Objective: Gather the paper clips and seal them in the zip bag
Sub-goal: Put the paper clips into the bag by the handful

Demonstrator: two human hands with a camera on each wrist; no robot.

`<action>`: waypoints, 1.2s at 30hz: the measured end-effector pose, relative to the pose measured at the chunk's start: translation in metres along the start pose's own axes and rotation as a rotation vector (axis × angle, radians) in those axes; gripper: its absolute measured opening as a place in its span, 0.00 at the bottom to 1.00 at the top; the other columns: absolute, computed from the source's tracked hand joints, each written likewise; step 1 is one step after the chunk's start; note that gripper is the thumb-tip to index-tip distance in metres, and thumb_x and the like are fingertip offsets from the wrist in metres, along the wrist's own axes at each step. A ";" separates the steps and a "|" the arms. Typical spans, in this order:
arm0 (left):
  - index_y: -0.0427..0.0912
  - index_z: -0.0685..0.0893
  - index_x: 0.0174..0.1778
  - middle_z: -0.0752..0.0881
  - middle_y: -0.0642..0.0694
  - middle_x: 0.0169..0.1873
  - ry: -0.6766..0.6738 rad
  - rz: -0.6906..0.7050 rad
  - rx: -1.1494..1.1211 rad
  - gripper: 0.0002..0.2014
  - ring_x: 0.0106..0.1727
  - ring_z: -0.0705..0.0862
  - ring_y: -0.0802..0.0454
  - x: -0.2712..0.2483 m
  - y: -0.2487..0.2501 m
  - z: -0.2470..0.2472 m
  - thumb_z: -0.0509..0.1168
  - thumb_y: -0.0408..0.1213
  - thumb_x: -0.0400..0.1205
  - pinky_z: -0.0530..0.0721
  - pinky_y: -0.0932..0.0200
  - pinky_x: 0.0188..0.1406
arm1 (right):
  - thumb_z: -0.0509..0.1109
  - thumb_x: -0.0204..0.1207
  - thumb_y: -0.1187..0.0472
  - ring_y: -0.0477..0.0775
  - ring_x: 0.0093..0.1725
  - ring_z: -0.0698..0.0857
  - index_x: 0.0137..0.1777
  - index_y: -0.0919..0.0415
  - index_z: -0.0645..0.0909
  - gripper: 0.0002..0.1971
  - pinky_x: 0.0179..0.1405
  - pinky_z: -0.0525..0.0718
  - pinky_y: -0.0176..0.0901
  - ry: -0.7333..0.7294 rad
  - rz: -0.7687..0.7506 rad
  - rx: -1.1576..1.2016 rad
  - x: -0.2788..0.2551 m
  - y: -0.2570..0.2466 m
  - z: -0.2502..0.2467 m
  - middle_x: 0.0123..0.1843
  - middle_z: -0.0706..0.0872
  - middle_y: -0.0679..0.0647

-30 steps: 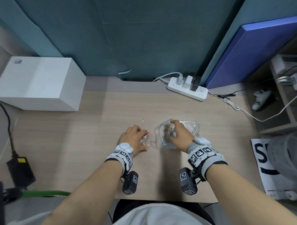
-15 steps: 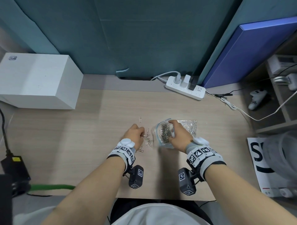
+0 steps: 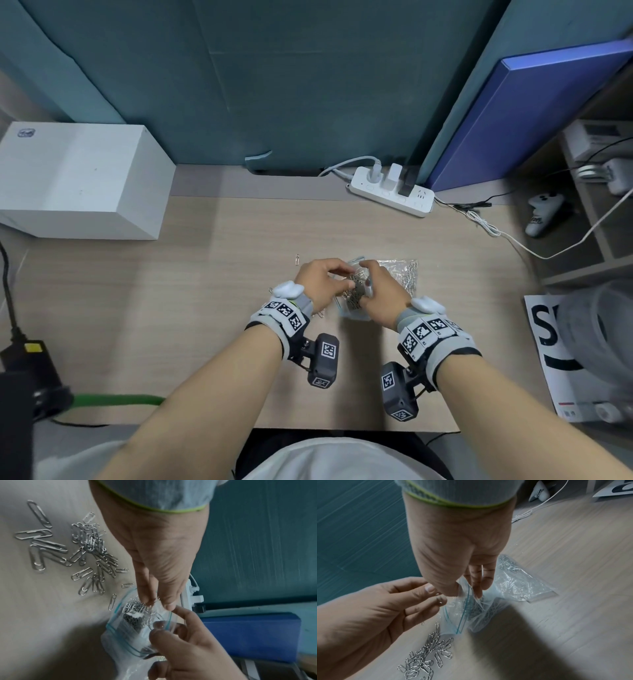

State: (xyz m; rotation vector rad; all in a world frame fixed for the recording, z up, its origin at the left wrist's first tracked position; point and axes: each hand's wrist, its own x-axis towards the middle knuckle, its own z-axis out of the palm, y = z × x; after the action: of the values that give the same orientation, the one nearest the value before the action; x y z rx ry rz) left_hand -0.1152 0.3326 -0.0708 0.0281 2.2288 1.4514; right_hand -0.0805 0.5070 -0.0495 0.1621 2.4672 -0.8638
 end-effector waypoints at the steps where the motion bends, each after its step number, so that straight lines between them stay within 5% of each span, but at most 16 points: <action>1: 0.57 0.93 0.49 0.93 0.60 0.43 0.018 0.020 0.032 0.09 0.35 0.86 0.65 0.002 0.000 0.001 0.80 0.39 0.76 0.86 0.65 0.45 | 0.67 0.73 0.65 0.60 0.56 0.85 0.82 0.47 0.61 0.37 0.59 0.84 0.56 0.002 0.000 -0.005 0.000 0.000 -0.001 0.72 0.76 0.58; 6: 0.52 0.89 0.51 0.87 0.56 0.47 0.256 0.019 0.297 0.08 0.45 0.87 0.58 0.010 -0.031 -0.014 0.74 0.36 0.79 0.85 0.62 0.50 | 0.69 0.72 0.64 0.61 0.54 0.85 0.81 0.46 0.62 0.37 0.58 0.85 0.57 0.027 0.014 -0.012 -0.001 0.009 -0.007 0.69 0.77 0.56; 10: 0.56 0.88 0.58 0.83 0.53 0.56 0.184 -0.009 0.522 0.17 0.59 0.82 0.51 0.008 -0.056 -0.012 0.77 0.47 0.73 0.82 0.53 0.61 | 0.69 0.73 0.64 0.61 0.56 0.85 0.81 0.46 0.62 0.37 0.59 0.84 0.55 0.035 0.036 -0.011 -0.002 0.018 -0.010 0.69 0.78 0.55; 14: 0.60 0.87 0.59 0.81 0.57 0.58 0.145 0.063 0.655 0.25 0.61 0.77 0.52 0.009 -0.053 0.006 0.81 0.55 0.66 0.78 0.51 0.63 | 0.69 0.73 0.64 0.61 0.58 0.85 0.82 0.46 0.62 0.37 0.59 0.83 0.52 0.038 0.041 -0.011 -0.003 0.021 -0.011 0.71 0.77 0.55; 20: 0.52 0.87 0.53 0.83 0.51 0.52 0.057 0.117 0.690 0.10 0.56 0.79 0.44 0.013 -0.052 0.008 0.72 0.35 0.79 0.81 0.47 0.55 | 0.69 0.72 0.64 0.61 0.59 0.84 0.81 0.45 0.61 0.38 0.59 0.83 0.52 0.025 0.031 -0.031 -0.005 0.022 -0.009 0.71 0.77 0.55; 25: 0.50 0.85 0.47 0.82 0.52 0.48 0.045 0.109 0.739 0.08 0.55 0.79 0.46 0.004 -0.063 -0.020 0.68 0.31 0.81 0.78 0.52 0.49 | 0.68 0.73 0.64 0.62 0.58 0.84 0.81 0.46 0.61 0.37 0.61 0.83 0.55 0.016 0.021 -0.020 -0.002 0.015 -0.007 0.72 0.77 0.55; 28: 0.55 0.84 0.50 0.83 0.55 0.51 0.057 0.113 0.793 0.06 0.58 0.80 0.46 -0.005 -0.065 -0.032 0.72 0.41 0.80 0.78 0.50 0.54 | 0.68 0.74 0.64 0.61 0.58 0.85 0.82 0.46 0.61 0.37 0.60 0.83 0.53 0.010 0.016 -0.023 0.002 0.011 -0.006 0.73 0.77 0.55; 32: 0.66 0.78 0.63 0.77 0.59 0.62 0.052 0.077 0.878 0.34 0.64 0.74 0.54 -0.023 -0.071 -0.042 0.76 0.68 0.62 0.77 0.49 0.60 | 0.69 0.74 0.64 0.60 0.55 0.84 0.81 0.46 0.61 0.37 0.56 0.83 0.52 0.003 -0.006 -0.018 0.005 0.003 -0.003 0.70 0.77 0.55; 36: 0.67 0.77 0.65 0.74 0.57 0.64 -0.013 0.065 0.939 0.34 0.66 0.73 0.52 -0.028 -0.070 -0.042 0.79 0.63 0.63 0.78 0.49 0.58 | 0.69 0.74 0.64 0.60 0.57 0.84 0.81 0.47 0.61 0.37 0.59 0.83 0.55 -0.009 -0.024 -0.016 0.008 -0.003 0.001 0.71 0.77 0.56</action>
State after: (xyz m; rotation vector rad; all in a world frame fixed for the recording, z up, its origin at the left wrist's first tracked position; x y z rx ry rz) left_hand -0.0909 0.2584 -0.1077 0.4082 2.6970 0.3127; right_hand -0.0880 0.5035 -0.0527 0.1236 2.4717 -0.8525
